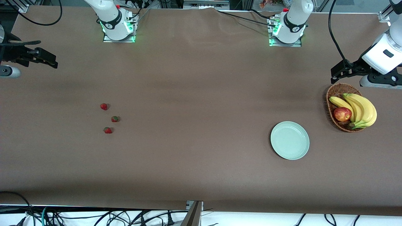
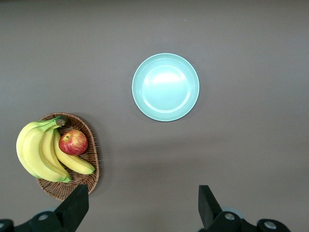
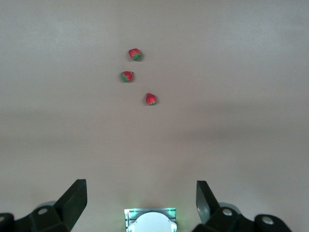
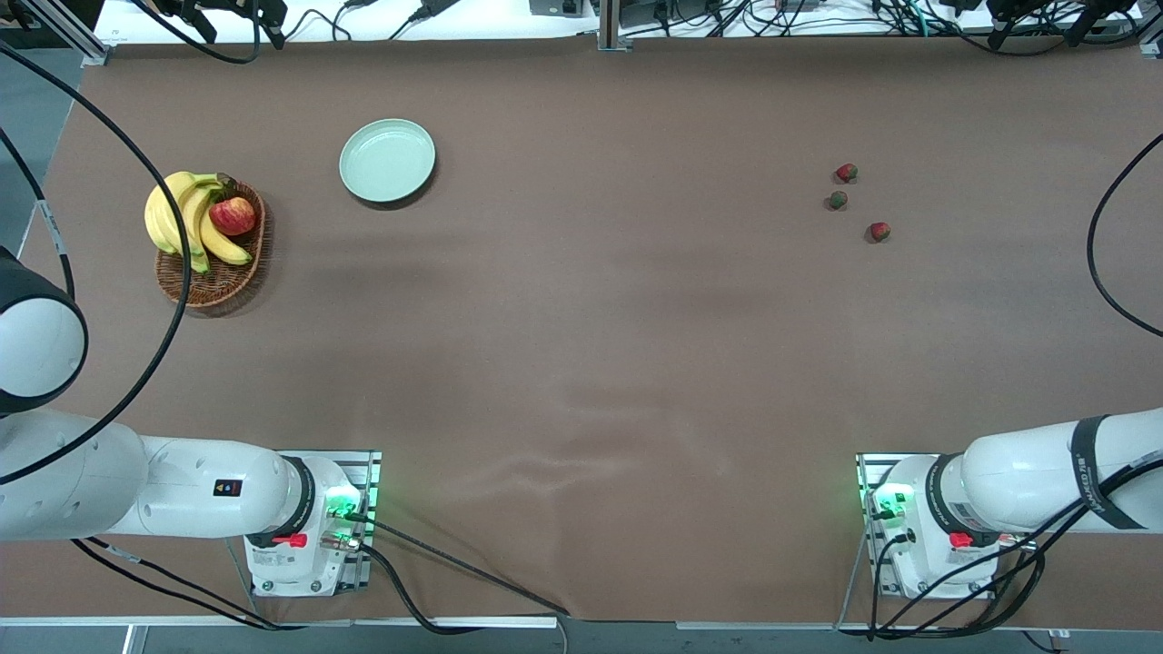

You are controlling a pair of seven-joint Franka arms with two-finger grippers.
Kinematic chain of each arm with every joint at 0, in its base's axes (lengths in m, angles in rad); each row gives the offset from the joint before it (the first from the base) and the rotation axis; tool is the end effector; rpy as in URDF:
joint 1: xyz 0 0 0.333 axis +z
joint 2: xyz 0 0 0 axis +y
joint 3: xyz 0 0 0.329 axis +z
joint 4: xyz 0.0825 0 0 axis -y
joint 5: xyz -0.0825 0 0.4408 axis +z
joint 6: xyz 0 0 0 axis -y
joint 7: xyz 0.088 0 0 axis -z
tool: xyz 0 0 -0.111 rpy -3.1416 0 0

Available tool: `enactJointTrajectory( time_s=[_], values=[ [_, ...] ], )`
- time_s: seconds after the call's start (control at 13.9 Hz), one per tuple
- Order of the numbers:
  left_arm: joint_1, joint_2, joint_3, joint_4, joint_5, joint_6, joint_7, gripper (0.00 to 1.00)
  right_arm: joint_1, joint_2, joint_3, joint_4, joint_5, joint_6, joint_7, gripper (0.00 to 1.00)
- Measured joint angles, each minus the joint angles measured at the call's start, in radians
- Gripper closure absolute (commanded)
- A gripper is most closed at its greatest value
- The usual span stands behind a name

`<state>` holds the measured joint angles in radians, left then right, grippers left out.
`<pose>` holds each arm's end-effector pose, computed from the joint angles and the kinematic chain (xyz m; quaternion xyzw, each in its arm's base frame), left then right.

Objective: Collect all strawberries into plate
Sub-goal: 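Reach the right gripper toward the three red strawberries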

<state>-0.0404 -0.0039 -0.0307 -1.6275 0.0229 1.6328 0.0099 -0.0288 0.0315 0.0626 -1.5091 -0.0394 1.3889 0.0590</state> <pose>0.6134 -0.0413 0.6113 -0.9991 0.0411 -0.0049 0.0113 0.6010 0.0148 0.6321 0.9968 -0.0146 -0.0748 0.0221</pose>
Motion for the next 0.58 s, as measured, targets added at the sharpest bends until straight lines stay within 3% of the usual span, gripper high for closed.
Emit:
enactJointTrajectory(
  time_s=[0.58],
  values=[
    [0.0,0.0,0.0,0.001,0.0,-0.002,0.0,0.0,-0.005,0.006,0.0,0.0,0.006,0.01,0.0,0.0]
  ],
)
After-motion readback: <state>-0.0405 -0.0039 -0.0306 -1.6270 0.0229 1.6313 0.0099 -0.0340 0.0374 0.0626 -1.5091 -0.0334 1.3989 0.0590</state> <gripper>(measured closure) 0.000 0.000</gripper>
